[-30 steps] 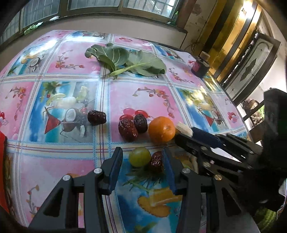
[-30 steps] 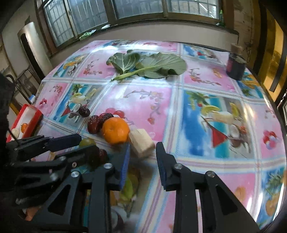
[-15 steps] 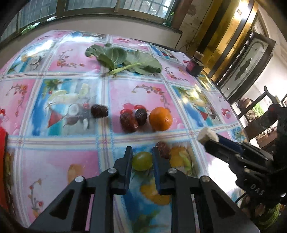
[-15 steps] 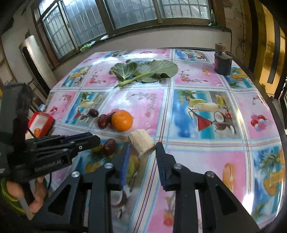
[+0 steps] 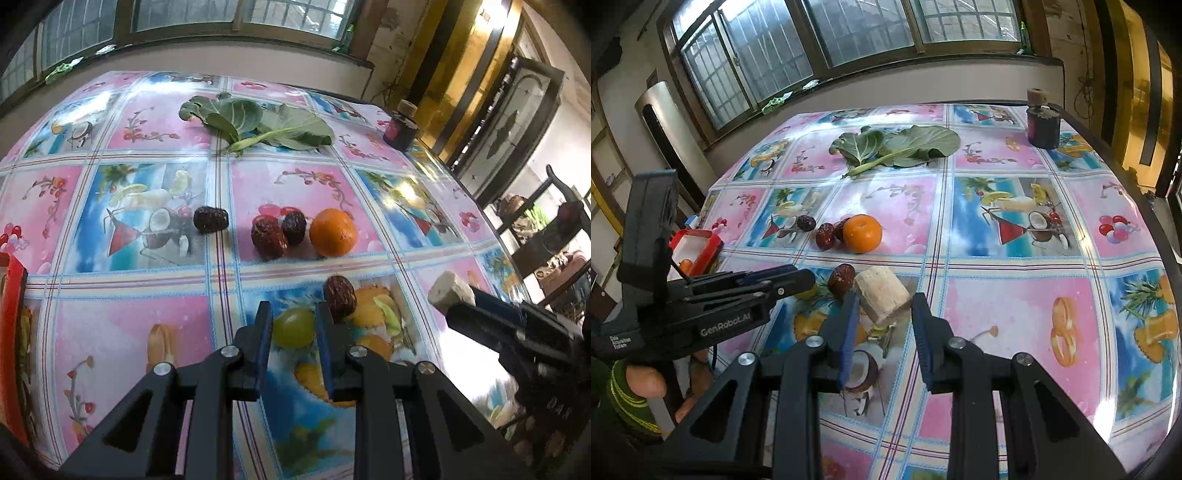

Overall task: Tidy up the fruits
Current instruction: 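Grasp a green grape with the left tool while the right tool grasps a sugarcane chunk, then carry the grape with the left tool while the right tool carries the chunk over the tray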

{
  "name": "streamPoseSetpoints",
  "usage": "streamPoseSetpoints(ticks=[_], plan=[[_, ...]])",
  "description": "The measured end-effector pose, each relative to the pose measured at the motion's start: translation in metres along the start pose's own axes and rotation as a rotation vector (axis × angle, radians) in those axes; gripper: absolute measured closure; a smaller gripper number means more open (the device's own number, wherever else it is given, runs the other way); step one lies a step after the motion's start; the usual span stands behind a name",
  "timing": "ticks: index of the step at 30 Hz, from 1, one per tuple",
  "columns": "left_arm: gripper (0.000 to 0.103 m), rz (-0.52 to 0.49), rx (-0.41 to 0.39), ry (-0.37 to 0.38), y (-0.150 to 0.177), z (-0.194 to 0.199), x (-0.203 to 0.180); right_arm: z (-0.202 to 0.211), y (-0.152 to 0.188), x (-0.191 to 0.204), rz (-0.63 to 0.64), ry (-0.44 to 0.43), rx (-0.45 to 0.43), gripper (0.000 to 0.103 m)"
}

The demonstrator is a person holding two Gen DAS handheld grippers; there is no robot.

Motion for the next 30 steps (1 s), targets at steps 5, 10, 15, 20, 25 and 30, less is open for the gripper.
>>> streamPoseSetpoints(ticks=[5,10,15,20,25,30], plan=[[0.075,-0.042,0.011,-0.015,0.011,-0.004,-0.005,0.004,0.001,0.007,0.008,-0.007,-0.008,0.072],[0.080,-0.034,0.014,-0.025,0.013,-0.001,-0.006,0.010,0.002,0.013,0.012,-0.005,-0.017,0.072],[0.080,-0.013,-0.019,-0.047,0.018,0.017,-0.001,0.017,0.003,0.020,0.020,-0.001,-0.028,0.072],[0.080,0.021,-0.049,-0.160,0.030,0.043,0.013,0.022,0.005,0.035,0.041,-0.009,-0.033,0.072],[0.080,0.055,-0.087,-0.251,0.045,0.069,0.030,0.021,0.007,0.058,0.076,-0.025,-0.029,0.072],[0.080,0.086,-0.127,-0.290,0.054,0.094,0.045,0.017,0.007,0.084,0.117,-0.041,-0.023,0.072]])
Point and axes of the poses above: each gripper's, at about its wrist camera, not at the fingertips, and z roughly against the way its jaws point, x to its left, y to its underside, the point moved 6 cm from there along -z, roughly the way its jaws point, and after that the axes turned 8 degrees about x, right-handed, at the moved point
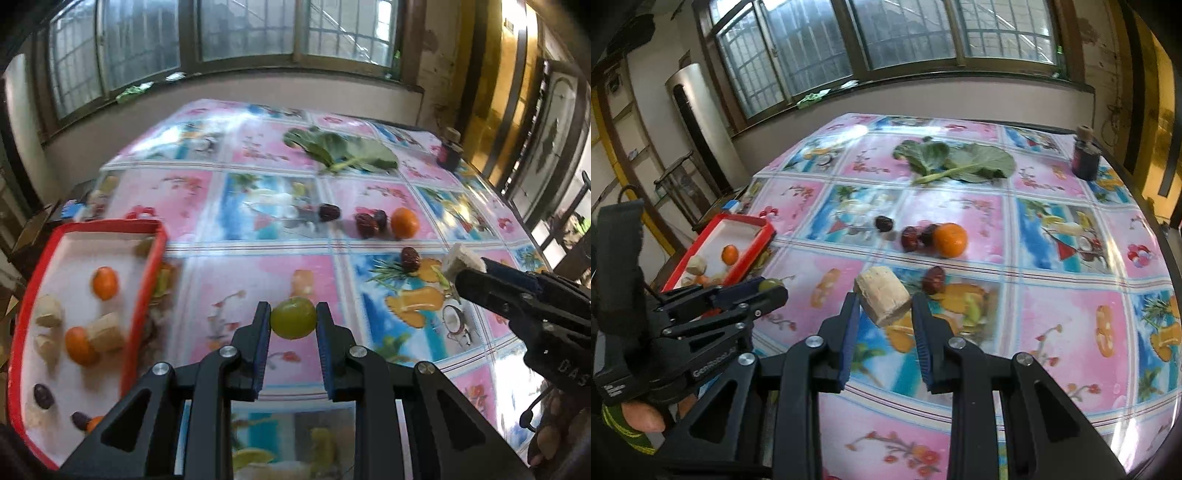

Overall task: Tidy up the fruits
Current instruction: 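Carry the grape with the left tool while the right tool carries the chunk over the tray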

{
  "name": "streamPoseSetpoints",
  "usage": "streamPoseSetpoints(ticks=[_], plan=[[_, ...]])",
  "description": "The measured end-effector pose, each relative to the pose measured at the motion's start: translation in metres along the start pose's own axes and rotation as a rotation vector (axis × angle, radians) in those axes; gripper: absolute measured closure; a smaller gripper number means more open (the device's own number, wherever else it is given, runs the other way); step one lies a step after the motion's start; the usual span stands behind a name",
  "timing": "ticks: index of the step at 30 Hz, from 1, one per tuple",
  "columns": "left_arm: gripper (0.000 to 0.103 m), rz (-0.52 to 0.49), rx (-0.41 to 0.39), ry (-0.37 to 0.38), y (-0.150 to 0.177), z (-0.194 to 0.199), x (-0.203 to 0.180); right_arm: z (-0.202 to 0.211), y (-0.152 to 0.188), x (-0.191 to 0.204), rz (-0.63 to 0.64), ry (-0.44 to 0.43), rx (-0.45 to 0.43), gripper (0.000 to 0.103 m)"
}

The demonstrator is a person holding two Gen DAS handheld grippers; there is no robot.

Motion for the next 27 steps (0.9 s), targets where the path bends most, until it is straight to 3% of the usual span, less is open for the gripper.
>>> streamPoseSetpoints(ticks=[27], plan=[[0.080,0.118,-0.073,-0.078,0.014,0.045,0.085,-0.022,-0.016,0.096,0.154,-0.067,0.027,0.072]])
Point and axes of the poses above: each gripper's, at about its wrist camera, not at the fingertips, and z roughly against the way its jaws point, x to its left, y to its underside, the point moved 6 cm from there along -z, roughly the way its jaws point, and after that the axes turned 8 degrees about x, right-handed, at the moved point
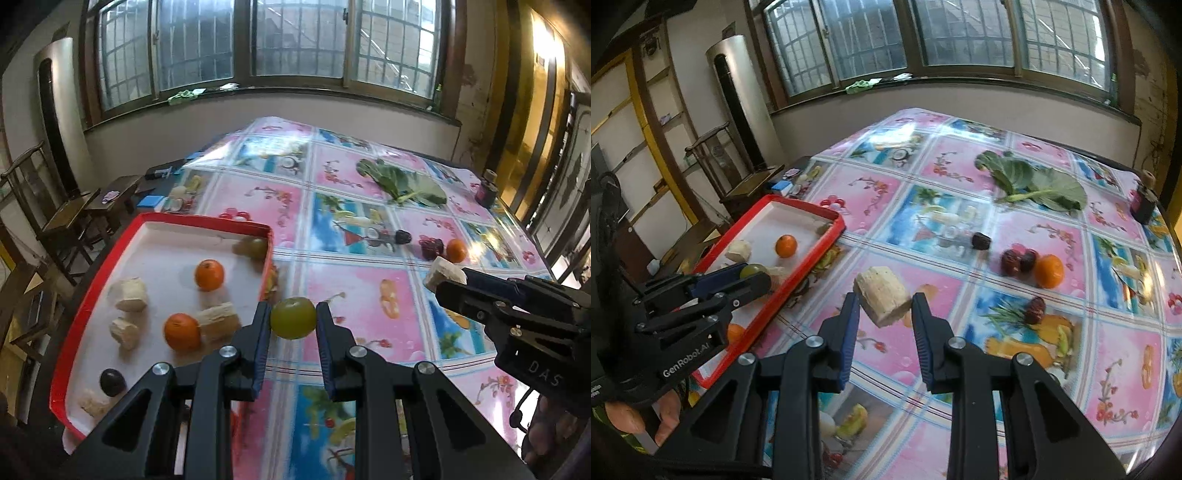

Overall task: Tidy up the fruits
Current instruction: 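Carry the grape with the left tool while the right tool carries the chunk over the tray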

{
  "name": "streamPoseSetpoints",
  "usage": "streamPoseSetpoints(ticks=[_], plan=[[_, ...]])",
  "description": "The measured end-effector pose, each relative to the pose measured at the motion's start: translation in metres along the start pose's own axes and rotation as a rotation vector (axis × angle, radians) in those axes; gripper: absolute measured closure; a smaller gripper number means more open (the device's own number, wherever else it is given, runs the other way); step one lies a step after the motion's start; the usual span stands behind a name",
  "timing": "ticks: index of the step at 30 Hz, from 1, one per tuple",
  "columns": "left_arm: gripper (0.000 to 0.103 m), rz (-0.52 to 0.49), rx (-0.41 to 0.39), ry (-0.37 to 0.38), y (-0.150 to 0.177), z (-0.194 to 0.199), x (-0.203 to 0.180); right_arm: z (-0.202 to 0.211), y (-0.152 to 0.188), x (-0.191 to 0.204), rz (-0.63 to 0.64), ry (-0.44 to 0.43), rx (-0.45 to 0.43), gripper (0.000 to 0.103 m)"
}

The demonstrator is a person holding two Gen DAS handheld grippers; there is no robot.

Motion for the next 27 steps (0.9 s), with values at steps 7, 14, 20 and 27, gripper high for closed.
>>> streamPoseSetpoints(ticks=[7,14,20,27], plan=[[0.080,0.044,-0.010,-0.023,0.001,0.005,0.033,-0.012,-0.017,0.026,0.050,-0.029,0.005,0.072],[0.080,0.118,-0.005,-0.029,0.007,0.014,0.082,-0.030,-0.033,0.053,0.085,-0.071,0.017,0.072],[0.080,0.168,0.005,-0.042,0.012,0.013,0.114,-0.046,-0.044,0.074,0.113,-0.098,0.034,0.072],[0.080,0.197,0.015,-0.043,0.017,0.010,0.131,-0.067,-0.055,0.091,0.130,-0.120,0.056,0.072]])
Point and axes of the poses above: each gripper's, at about its wrist camera, not at the fingertips, and z roughly against the way its jaws point, x to its left, y to its underside, the point moved 6 cm from there along -z, roughly the way its jaws point, and after that the axes turned 8 degrees about x, right-handed, at the moved point
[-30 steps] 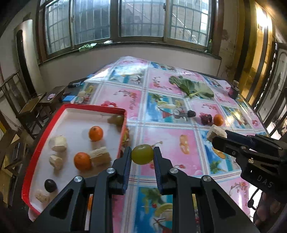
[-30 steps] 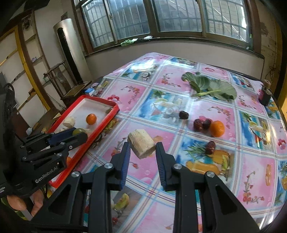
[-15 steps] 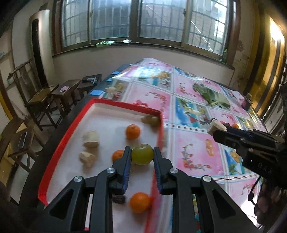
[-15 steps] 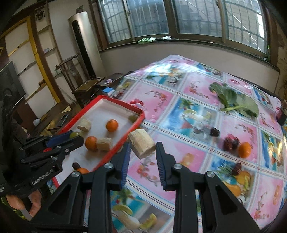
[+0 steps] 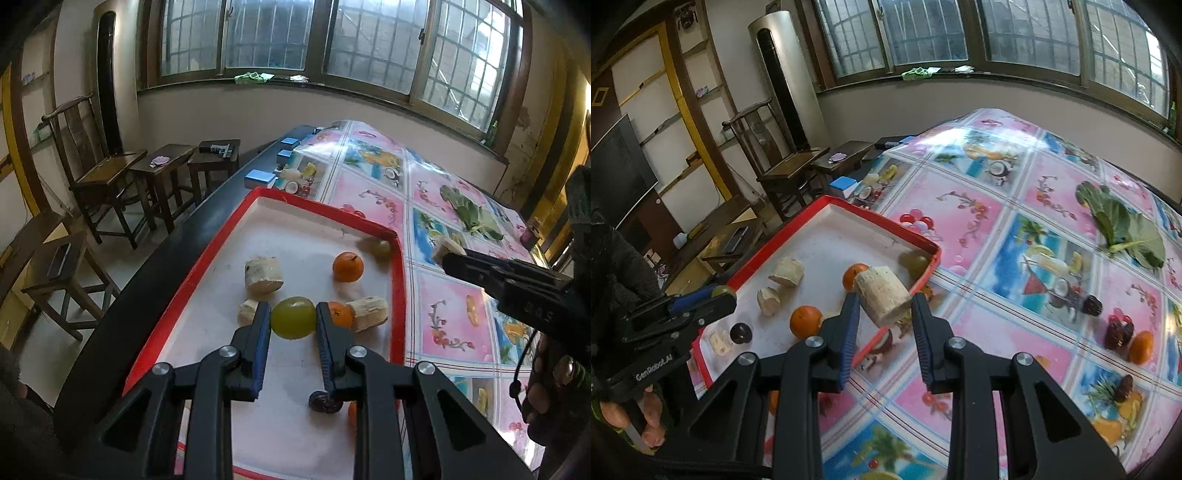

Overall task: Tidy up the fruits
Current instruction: 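Carry the grape with the left tool while the right tool carries the chunk over the tray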

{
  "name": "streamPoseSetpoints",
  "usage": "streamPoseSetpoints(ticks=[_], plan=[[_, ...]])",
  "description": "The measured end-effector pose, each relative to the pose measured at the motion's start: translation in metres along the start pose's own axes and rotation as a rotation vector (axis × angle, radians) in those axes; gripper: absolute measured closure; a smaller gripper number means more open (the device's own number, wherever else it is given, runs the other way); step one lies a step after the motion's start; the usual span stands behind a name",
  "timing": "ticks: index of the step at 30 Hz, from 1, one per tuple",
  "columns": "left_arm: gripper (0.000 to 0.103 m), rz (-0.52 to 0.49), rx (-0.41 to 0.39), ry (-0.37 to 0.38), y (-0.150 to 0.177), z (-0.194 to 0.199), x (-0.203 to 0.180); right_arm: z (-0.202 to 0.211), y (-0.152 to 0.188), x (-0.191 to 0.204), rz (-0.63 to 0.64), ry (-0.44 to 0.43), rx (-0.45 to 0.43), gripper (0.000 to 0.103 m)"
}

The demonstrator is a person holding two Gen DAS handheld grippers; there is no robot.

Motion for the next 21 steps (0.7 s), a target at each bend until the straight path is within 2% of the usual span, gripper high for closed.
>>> streamPoseSetpoints(ticks=[10,21], plan=[[0.080,-0.008,0.035,0.032,0.013,-0.007,0.000,-0.026,-0.013,0.011,0.015,-0.017,0.029,0.072],[0.080,-0.032,0.083,0.075,0.025,-0.022,-0.009,-0.072,-0.046,0.013,-0.007,-0.015,0.066,0.072]])
Point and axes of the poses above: each gripper's, at about its wrist camera, not at the fingertips, and z roughly against the way its jaws point, x to its left, y to its underside, the point moved 6 cm from there along -z, roughly the way its jaws point, and after that the axes turned 8 degrees about x, right-handed, at the moved point
